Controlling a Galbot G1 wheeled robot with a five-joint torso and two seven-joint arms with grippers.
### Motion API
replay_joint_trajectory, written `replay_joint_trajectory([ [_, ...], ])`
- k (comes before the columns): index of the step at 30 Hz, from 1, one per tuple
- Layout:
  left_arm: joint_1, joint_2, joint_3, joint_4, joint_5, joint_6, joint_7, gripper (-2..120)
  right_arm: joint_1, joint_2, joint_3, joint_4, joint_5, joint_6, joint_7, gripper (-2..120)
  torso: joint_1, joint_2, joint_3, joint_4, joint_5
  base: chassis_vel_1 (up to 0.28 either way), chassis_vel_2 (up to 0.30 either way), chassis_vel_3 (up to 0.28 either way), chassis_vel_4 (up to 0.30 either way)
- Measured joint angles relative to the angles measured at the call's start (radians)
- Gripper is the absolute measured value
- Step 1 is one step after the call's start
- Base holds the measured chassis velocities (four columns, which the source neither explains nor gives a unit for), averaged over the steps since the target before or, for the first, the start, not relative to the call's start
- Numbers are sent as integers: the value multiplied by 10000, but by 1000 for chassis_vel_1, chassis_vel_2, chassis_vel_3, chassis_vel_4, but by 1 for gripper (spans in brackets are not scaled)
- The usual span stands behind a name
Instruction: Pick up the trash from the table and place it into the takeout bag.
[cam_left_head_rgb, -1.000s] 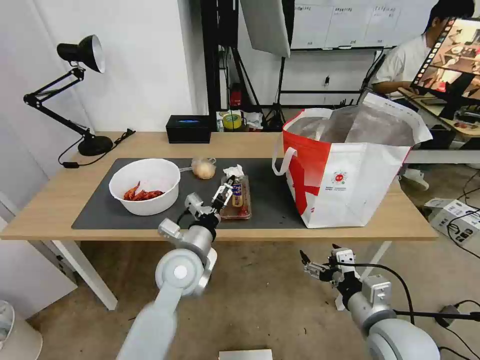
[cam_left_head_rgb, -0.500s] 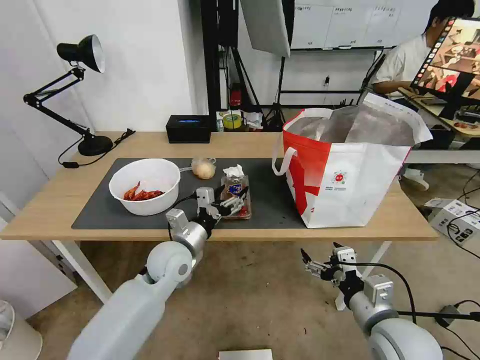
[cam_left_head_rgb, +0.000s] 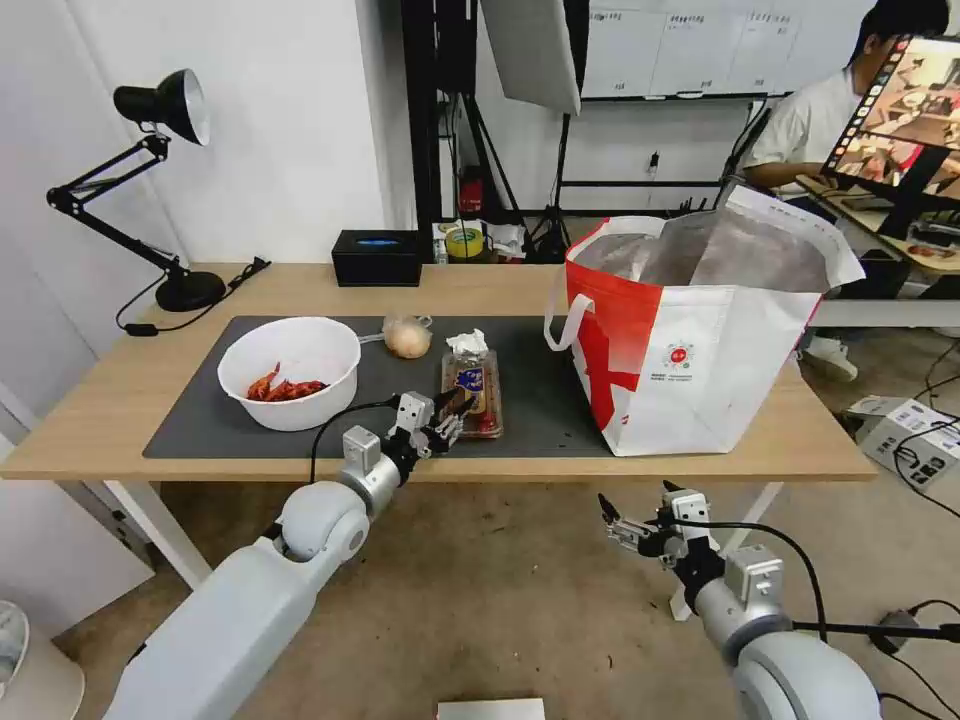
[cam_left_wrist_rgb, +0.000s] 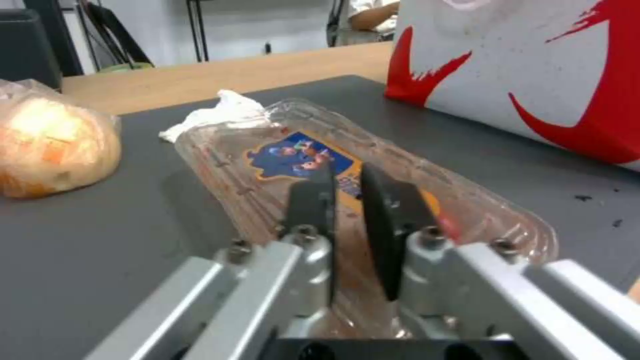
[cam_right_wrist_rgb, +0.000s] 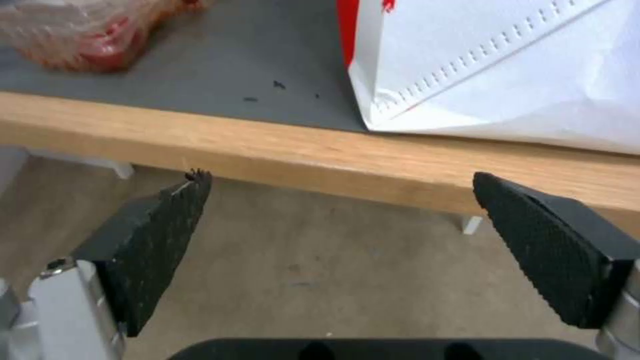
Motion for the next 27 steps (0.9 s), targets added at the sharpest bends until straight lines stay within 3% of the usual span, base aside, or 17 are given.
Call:
replay_joint_trajectory([
  [2,0,36,0,12,3,0,74,7,33,-28,-3,1,183,-4,5,100,0,1,0,0,0,0,0,0,0],
  [3,0,97,11,21,14,0,189,1,87,-69,-10,2,418,-38,32,100,0,0,0,0,0,0,0,0,0],
  [12,3,250,121,73,9,-35,530,0,516,-311,-3,-79,2060,-199,246,100,0,0,0,0,1,0,0,0,0],
  [27,-66,415,284,136,-83,-199,507,0,1911,-787,-372,-255,6641,-193,241,100,0,2,0,0,1,0,0,0,0],
])
